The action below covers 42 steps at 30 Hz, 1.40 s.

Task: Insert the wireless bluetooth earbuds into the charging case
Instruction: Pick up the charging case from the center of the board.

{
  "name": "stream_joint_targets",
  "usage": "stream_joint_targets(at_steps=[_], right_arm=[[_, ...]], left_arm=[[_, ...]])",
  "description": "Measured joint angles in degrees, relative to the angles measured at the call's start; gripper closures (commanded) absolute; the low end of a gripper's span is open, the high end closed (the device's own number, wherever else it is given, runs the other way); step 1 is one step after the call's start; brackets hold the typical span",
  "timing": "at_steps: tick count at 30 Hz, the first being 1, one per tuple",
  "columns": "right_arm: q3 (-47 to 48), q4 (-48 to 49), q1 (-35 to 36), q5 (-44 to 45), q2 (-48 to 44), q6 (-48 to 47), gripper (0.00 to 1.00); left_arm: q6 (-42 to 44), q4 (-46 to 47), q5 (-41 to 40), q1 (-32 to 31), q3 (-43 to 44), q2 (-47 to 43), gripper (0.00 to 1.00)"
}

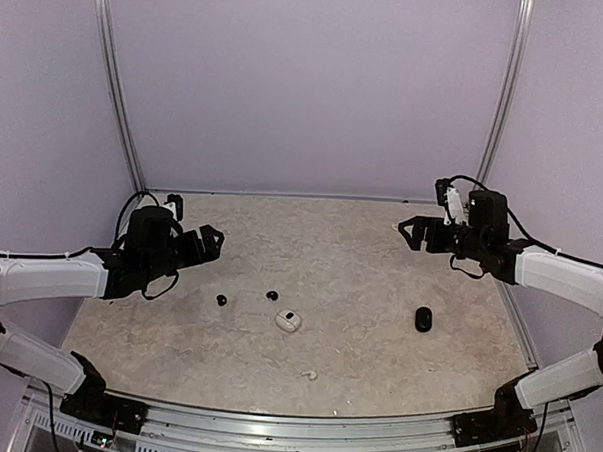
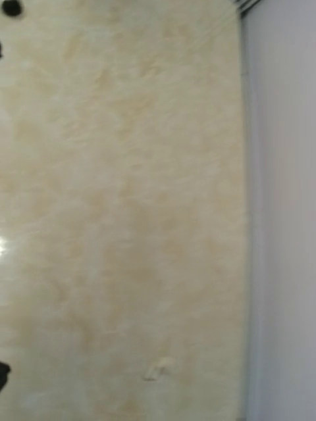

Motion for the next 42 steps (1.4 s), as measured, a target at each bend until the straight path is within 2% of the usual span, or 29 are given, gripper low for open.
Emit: stream_joint_targets(at_steps=[5, 10, 15, 21, 28, 42], right_arm=[[0.0, -7.4, 0.9, 1.7, 0.0, 0.4, 0.01], [0.1, -12.3, 2.2, -0.3, 0.8, -0.1, 0.07], [1.4, -15.3, 8.5, -4.0, 5.0, -2.9, 0.10], [8.5, -18.8, 18.4, -7.1, 14.2, -8.5, 0.18], [17.0, -20.9, 26.7, -7.6, 23.1, -13.4, 0.22], [29.6, -22.6, 33.2, -6.3, 37.4, -14.0, 0.32]], left_arm=[[0.0, 1.9, -2.0, -1.3, -1.2, -0.2, 0.01], [0.6, 3.3, -2.1, -1.8, -3.2, -1.2, 0.01], [0.8, 5.0, -1.0, -1.9, -6.0, -3.1, 0.01], [0.7, 5.8, 1.1, -2.1, -8.2, -5.4, 0.01], [1.0, 6.9, 3.3, -2.1, -8.7, -6.6, 0.01], [1.1, 8.7, 6.1, -2.1, -8.7, -7.0, 0.01]])
